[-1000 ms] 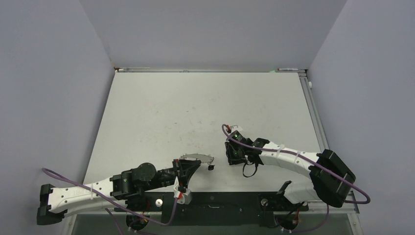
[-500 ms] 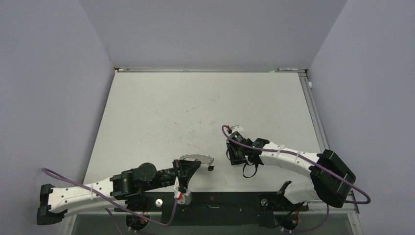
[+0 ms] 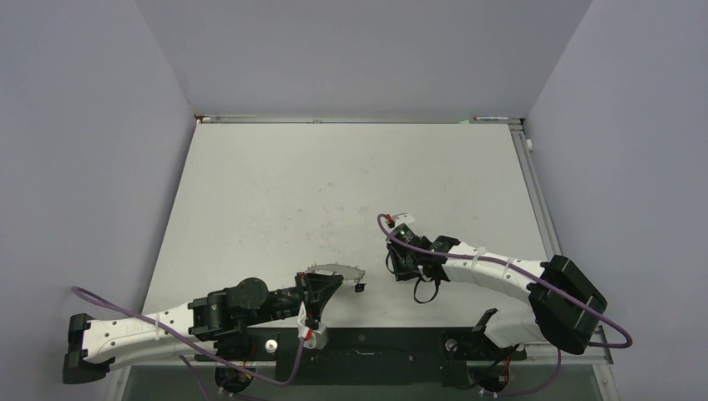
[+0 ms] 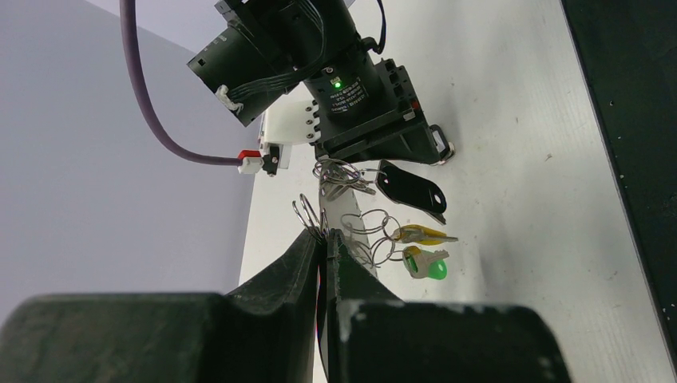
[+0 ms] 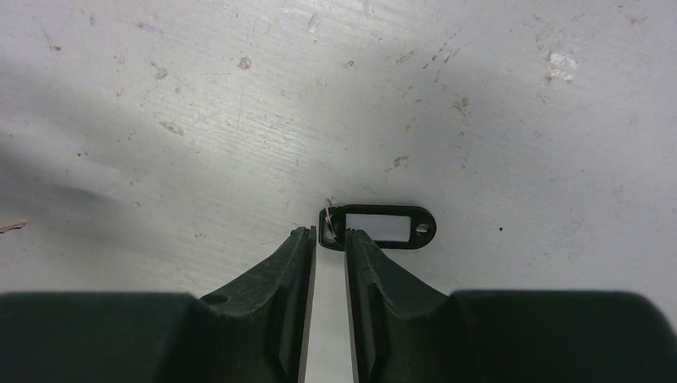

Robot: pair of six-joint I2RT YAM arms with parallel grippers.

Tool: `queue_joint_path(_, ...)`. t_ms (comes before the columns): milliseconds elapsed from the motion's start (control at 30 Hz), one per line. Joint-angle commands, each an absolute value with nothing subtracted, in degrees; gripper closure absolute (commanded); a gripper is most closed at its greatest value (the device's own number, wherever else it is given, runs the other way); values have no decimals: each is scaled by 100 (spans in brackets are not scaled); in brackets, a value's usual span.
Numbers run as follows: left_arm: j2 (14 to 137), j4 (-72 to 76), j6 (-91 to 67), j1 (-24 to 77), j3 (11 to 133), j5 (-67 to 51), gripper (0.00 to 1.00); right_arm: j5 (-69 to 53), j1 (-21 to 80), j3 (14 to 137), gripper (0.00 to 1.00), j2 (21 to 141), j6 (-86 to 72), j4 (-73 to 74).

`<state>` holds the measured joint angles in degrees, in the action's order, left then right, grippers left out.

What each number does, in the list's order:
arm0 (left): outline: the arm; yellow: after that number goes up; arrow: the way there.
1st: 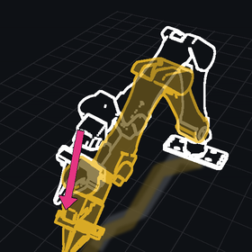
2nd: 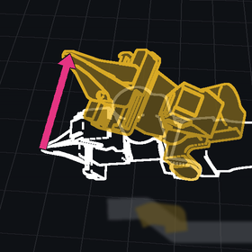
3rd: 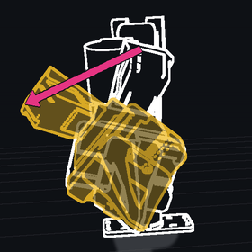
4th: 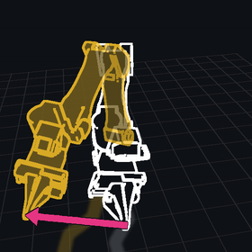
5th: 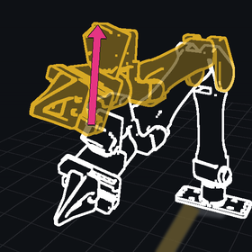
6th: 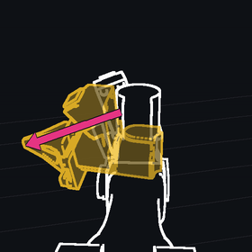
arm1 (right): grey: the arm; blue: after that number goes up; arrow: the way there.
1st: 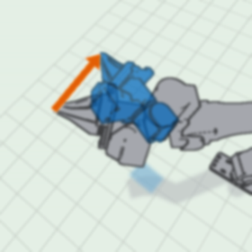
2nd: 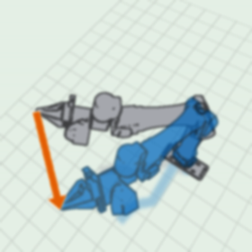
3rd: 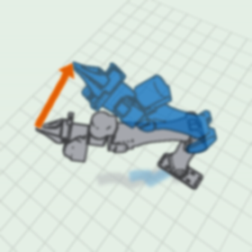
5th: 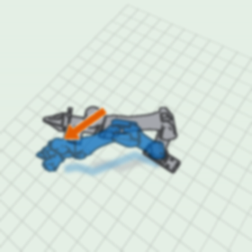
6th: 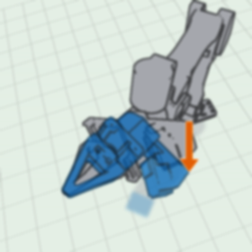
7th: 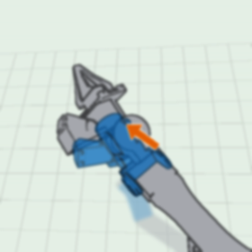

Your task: Put the keys on the keyring

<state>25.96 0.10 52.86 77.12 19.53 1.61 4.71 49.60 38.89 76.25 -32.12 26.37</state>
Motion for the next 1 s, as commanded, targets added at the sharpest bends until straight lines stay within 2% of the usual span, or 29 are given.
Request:
queue_joint_path(0, 2574, 344, 5299, 7676, 2215, 114, 100, 561, 4997, 3882, 78, 7606, -3183, 2410)
queue_joint_path(400, 2555, 351, 5308, 7674, 2191, 133, 100, 429, 5010, 3806, 84, 7747, -3242, 2353)
queue_joint_path(667, 2569, 404, 5298, 7682, 2163, 101, 100, 318, 5110, 3780, 95, 7821, -3279, 2366)
queue_joint_path(967, 2444, 402, 5371, 7665, 2114, 206, 100, 413, 5188, 4459, 95, 6835, -2823, 2901)
